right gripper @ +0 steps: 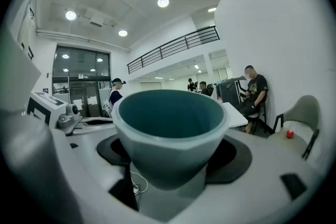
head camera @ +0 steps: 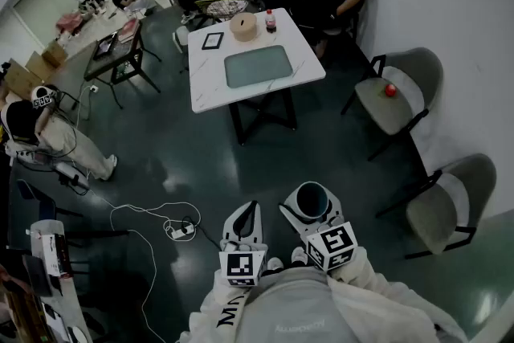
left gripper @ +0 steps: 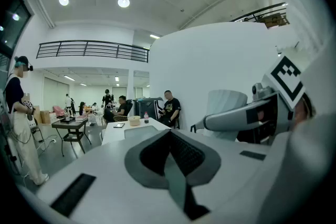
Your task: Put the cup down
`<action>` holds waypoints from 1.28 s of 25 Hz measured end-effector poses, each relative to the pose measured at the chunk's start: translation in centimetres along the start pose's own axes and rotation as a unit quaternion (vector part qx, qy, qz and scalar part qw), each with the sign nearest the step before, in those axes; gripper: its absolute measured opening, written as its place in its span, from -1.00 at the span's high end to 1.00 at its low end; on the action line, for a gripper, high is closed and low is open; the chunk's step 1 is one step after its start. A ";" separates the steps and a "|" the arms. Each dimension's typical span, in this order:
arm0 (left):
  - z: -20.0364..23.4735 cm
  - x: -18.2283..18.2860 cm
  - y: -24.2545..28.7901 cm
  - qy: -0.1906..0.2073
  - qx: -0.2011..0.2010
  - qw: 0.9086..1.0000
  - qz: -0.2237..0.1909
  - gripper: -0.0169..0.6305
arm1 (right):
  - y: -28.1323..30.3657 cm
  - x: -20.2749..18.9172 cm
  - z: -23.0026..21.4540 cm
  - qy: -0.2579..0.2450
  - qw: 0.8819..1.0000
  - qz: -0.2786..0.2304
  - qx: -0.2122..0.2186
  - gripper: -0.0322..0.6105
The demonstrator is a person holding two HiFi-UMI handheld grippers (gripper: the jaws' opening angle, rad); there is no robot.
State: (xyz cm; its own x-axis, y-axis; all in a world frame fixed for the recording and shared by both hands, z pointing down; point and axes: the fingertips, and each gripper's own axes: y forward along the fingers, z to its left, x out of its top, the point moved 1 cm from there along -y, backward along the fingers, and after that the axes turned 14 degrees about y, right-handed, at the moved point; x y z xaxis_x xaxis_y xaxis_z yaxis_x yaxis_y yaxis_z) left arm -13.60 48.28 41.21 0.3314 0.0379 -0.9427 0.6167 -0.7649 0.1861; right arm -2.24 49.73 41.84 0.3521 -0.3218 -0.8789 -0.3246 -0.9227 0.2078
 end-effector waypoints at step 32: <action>-3.8 2.8 3.0 0.027 0.013 0.999 -0.017 0.91 | -2.9 2.6 -5.3 0.023 0.999 -0.031 0.014 -0.31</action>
State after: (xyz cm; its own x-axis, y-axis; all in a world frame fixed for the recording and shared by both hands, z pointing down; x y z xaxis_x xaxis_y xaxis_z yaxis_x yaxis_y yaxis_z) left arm -8.12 48.56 40.14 0.3492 0.0991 -0.9318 0.6105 -0.7784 0.1460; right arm 4.28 50.44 41.21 0.4128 -0.2735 -0.8688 -0.3255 -0.9352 0.1397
